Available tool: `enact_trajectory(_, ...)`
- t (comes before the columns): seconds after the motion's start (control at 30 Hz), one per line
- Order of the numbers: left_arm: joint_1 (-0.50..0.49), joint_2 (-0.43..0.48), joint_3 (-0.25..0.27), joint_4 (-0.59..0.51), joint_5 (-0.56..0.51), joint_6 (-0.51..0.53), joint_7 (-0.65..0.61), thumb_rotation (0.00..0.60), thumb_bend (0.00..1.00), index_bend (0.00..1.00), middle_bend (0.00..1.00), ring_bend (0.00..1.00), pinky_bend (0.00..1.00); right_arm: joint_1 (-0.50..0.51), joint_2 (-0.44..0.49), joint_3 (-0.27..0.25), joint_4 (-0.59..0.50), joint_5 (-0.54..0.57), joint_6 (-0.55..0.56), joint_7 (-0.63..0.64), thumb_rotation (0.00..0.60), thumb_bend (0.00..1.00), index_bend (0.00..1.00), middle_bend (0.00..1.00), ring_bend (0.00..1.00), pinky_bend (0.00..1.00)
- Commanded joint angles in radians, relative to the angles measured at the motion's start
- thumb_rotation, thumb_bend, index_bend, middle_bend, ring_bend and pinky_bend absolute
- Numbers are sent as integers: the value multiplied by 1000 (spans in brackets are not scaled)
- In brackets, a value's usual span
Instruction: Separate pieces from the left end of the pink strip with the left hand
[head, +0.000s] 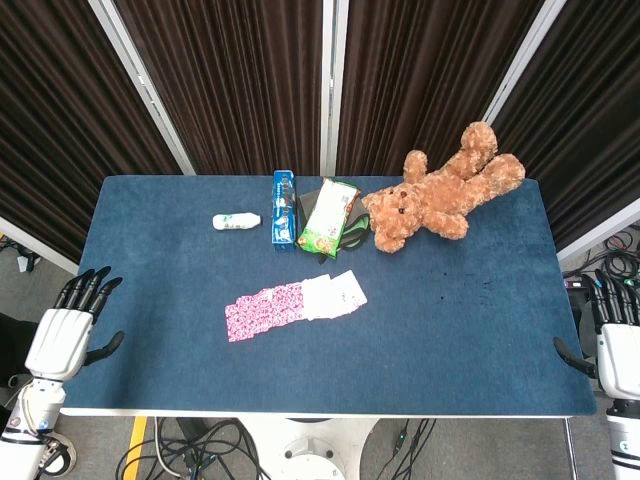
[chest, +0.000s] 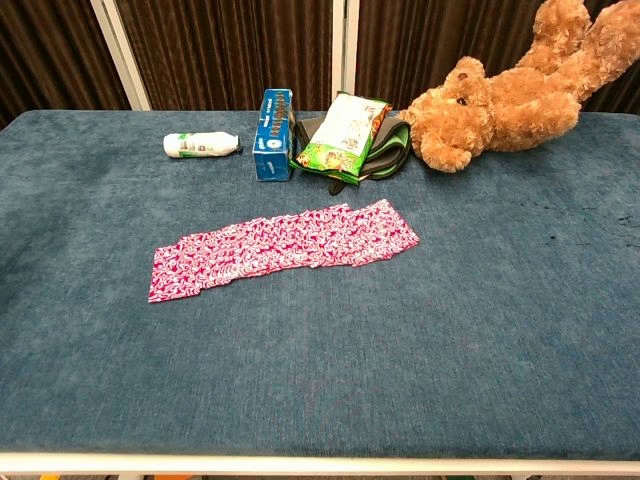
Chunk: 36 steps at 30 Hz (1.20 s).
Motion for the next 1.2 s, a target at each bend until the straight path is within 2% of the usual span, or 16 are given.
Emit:
enact_trajectory(0.03,0,-2,-2,3,1,3,-1,600,266,122,28,0,106,0,0,0,1,0,-1,-1,600,132,0,0,0,0)
enact_trajectory(0.57,-4,0,-13,-7,-10,3,0,600,265,122,31,0,106,2,-2,2,-9,4,-3,0,600,132,0,0,0,0)
enact_trajectory(0.67,-1,-2,-13,-9,-18,2,10,600,267,122,78,15,127,2,-4,-4,-2,-5,-4,-8,600,132,0,0,0,0)
enact_trajectory(0.73,2,-10,-15,-3,-21,13,33,600,280,122,210,153,251,2,-6,-5,3,-4,-5,-7,600,132,0,0,0,0)
enact_trajectory(0.83,5,-19,-11,-5,-23,10,47,600,326,122,530,604,634,4,-4,-5,4,-3,-10,-7,600,132,0,0,0,0)
enact_trajectory(0.9,0,-18,-5,-5,-23,-5,54,600,393,122,746,806,805,5,-3,-4,2,-5,-8,-8,600,132,0,0,0,0)
enact_trajectory(0.97,-4,-25,-7,6,-23,-9,63,600,460,124,839,864,857,5,-5,-4,2,-7,-7,-8,600,133,0,0,0,0)
enact_trajectory(1.0,-6,-28,-7,9,-24,-12,64,600,480,125,854,871,865,6,-5,-4,2,-6,-10,-9,600,133,0,0,0,0)
enact_trajectory(1.2,-13,-36,3,19,-18,-30,72,600,518,130,862,874,867,11,-12,-11,8,-4,-28,-9,600,133,0,0,0,0)
